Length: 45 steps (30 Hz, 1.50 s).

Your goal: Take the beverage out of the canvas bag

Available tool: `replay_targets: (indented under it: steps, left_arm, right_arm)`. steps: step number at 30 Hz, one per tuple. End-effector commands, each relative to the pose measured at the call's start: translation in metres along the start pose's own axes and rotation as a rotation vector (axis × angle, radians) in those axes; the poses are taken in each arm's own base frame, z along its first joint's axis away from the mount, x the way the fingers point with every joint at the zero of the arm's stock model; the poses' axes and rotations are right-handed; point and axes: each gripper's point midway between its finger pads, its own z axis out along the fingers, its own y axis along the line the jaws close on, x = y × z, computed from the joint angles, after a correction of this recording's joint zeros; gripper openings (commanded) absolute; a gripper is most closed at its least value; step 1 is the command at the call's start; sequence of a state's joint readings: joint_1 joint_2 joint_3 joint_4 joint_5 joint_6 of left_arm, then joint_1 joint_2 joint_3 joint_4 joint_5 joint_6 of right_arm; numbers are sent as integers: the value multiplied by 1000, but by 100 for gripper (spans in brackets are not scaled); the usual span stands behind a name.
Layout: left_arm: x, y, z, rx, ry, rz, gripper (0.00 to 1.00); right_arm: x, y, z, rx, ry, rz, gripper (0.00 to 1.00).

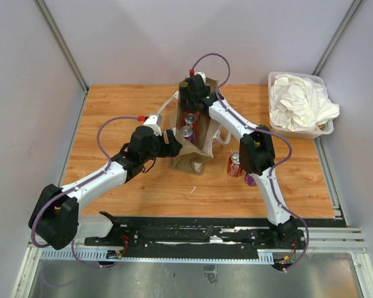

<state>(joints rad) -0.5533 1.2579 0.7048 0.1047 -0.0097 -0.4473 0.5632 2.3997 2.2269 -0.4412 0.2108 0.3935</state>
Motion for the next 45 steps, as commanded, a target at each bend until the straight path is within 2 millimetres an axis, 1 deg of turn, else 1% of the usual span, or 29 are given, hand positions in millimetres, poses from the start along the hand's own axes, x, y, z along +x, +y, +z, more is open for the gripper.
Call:
replay_targets:
  steps: [1,8,9,10,11,15,18,21,27,31,34,41,45]
  left_arm:
    - [75,21,-12,-40,256,41,81]
    - [75,21,-10,-39,256,40,81]
    - [74,20,-10,-38,253,41,81]
    - [74,20,-10,-39,253,41,81]
    - [74,20,-10,-39,253,40,81]
    - [71,19,-10,-40,246,43,81]
    - [68,18,-10,-38,239,43,81]
    - [66,17,-9,-36,235,46,81]
    - [60,15,-9,-33,219,49,80]
    - [59,15,-10,-32,216,50,81]
    - [58,15,-10,-33,211,51,81]
    - [57,15,-12,-36,208,49,81]
    - [56,15,-11,-37,207,49,81]
  right_arm:
    - [87,-35,34,111,216,-17,73]
    - [93,-40,31,122,238,-49,56]
    - [94,-39,30,117,241,-55,48]
    - [94,-40,30,116,242,-61,11]
    - [93,-40,29,115,240,-63,2]
    - [82,-34,24,73,224,-91,1]
    - [62,-25,14,26,184,-110,1]
    - [33,-12,-1,-36,118,-130,1]
    - [-29,5,-44,-124,-36,-163,1]
    - [-59,12,-72,-165,-109,-172,1]
    - [-72,15,-87,-180,-142,-184,1]
    - [-88,21,-114,-194,-196,-240,1]
    - [-100,25,-140,-198,-228,-271,1]
